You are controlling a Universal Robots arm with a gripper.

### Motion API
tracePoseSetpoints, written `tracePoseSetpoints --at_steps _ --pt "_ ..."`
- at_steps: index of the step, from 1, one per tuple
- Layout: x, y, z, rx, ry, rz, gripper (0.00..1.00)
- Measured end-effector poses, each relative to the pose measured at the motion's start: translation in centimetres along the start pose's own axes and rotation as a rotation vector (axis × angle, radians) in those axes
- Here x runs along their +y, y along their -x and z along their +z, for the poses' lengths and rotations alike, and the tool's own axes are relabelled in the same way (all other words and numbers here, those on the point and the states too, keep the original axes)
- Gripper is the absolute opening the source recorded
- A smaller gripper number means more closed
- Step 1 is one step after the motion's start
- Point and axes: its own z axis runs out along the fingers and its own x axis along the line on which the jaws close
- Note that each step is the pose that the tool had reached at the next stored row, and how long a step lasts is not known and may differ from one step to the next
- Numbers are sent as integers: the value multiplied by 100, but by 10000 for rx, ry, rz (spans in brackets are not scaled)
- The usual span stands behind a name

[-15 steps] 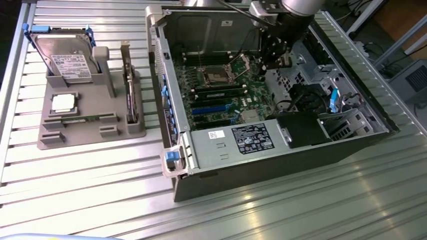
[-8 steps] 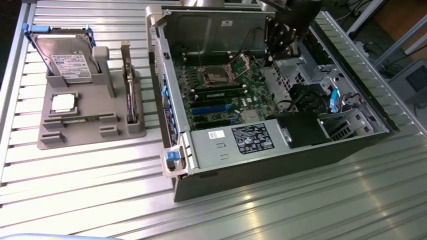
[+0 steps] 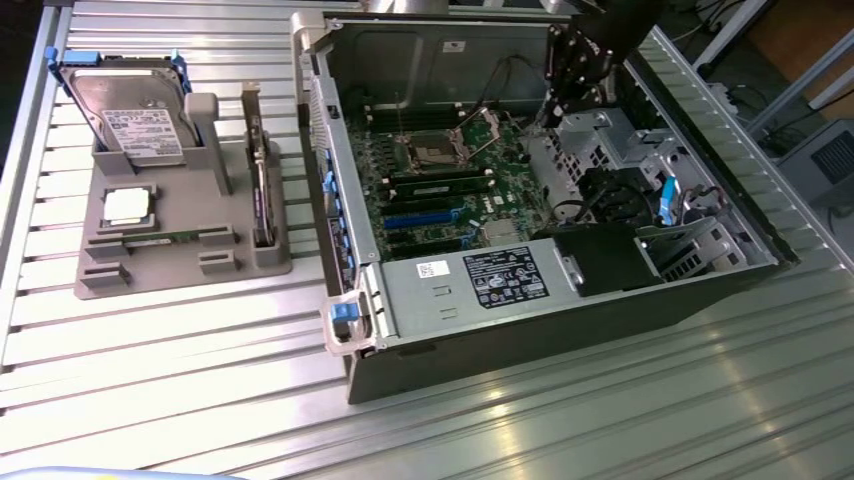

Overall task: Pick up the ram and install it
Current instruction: 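Press down the ram until it locks into place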

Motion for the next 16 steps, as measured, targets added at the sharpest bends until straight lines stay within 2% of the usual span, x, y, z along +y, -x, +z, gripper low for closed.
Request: tracePoseSetpoints --at_steps 14,16 --pt "0 -1 0 0 1 32 10" --pt "0 -1 0 -10 -2 663 10"
